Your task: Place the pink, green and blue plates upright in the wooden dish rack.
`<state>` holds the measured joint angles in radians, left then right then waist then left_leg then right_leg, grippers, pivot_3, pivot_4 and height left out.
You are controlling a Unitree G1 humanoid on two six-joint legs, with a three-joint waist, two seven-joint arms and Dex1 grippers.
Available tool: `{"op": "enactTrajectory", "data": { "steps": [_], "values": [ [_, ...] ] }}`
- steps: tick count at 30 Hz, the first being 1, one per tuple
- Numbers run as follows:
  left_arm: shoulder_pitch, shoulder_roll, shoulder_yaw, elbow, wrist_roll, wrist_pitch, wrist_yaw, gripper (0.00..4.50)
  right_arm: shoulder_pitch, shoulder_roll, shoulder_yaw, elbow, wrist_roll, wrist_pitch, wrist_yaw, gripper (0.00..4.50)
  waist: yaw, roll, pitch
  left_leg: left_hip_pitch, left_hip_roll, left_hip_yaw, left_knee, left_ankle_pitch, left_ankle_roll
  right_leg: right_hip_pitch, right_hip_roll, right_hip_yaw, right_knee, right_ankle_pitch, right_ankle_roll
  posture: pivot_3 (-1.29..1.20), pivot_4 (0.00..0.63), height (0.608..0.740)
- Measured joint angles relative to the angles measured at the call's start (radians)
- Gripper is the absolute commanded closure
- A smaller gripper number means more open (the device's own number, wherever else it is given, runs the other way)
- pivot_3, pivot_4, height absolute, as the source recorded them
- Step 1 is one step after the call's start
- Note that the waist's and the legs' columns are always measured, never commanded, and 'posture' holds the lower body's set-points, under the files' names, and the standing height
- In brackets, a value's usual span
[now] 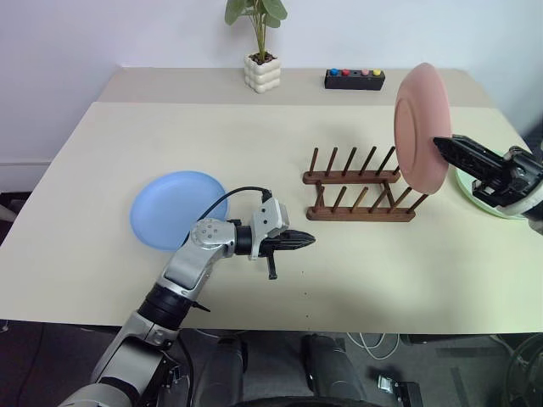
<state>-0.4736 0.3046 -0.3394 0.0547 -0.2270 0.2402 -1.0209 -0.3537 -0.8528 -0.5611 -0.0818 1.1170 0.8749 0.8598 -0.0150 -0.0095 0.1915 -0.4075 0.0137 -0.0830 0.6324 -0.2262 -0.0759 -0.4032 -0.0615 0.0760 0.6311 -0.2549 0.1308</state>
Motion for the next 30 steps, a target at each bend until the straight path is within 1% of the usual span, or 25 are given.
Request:
{"op": "enactTrajectory", "data": {
  "steps": [3,18,22,25,27,29,30],
  "values": [
    [0.000,0.000,0.000,0.000,0.000,0.001,0.000,4.50,-0.011,-0.017,0.000,0.039,0.000,0.012,0.015,4.45,0.000,0.000,0.000,0.000,0.000,0.000,0.000,0.000,0.000,0.000,0.000,0.000,0.000,0.000,0.000,0.00,0.150,0.730],
    [0.000,0.000,0.001,-0.002,0.000,0.009,0.002,4.50,-0.071,-0.017,-0.005,0.243,0.024,0.084,0.053,4.45,0.000,0.000,0.000,0.000,0.000,0.000,0.000,0.000,0.000,0.000,0.000,0.000,0.000,0.001,0.002,0.00,0.150,0.730],
    [0.000,0.001,0.001,-0.002,0.000,0.009,0.002,4.50,-0.074,-0.017,-0.006,0.263,0.027,0.095,0.062,4.45,0.000,0.000,0.000,0.000,0.000,0.000,0.000,0.000,0.000,0.000,0.000,0.000,0.000,0.001,0.002,0.00,0.150,0.730],
    [0.000,0.002,0.001,-0.002,0.000,0.010,0.003,4.50,-0.074,-0.017,-0.006,0.263,0.026,0.095,0.061,3.65,-0.001,0.000,0.000,0.000,0.000,0.000,0.000,0.000,0.000,0.000,0.000,0.000,0.000,0.001,0.002,0.00,0.150,0.730],
    [0.000,0.002,0.001,-0.002,0.000,0.010,0.003,4.50,-0.074,-0.015,-0.006,0.264,0.018,0.087,0.058,2.71,-0.001,0.000,0.000,0.000,0.000,0.000,0.000,0.000,0.000,0.000,0.000,0.000,0.000,0.001,0.002,0.00,0.150,0.730],
    [0.000,0.002,0.001,-0.002,0.000,0.010,0.003,4.50,-0.074,-0.015,-0.006,0.268,0.003,0.075,0.052,1.67,-0.001,0.000,0.000,0.000,0.000,0.000,0.000,0.000,0.000,0.000,0.000,0.000,0.000,0.001,0.002,0.00,0.150,0.730],
    [0.000,0.002,0.001,-0.002,0.000,0.010,0.003,4.50,-0.074,-0.015,-0.006,0.274,-0.006,0.068,0.048,1.24,-0.001,0.000,0.000,0.000,0.000,0.000,0.000,0.000,0.000,0.000,0.000,0.000,0.000,0.001,0.002,0.00,0.150,0.730]
  ]
}}
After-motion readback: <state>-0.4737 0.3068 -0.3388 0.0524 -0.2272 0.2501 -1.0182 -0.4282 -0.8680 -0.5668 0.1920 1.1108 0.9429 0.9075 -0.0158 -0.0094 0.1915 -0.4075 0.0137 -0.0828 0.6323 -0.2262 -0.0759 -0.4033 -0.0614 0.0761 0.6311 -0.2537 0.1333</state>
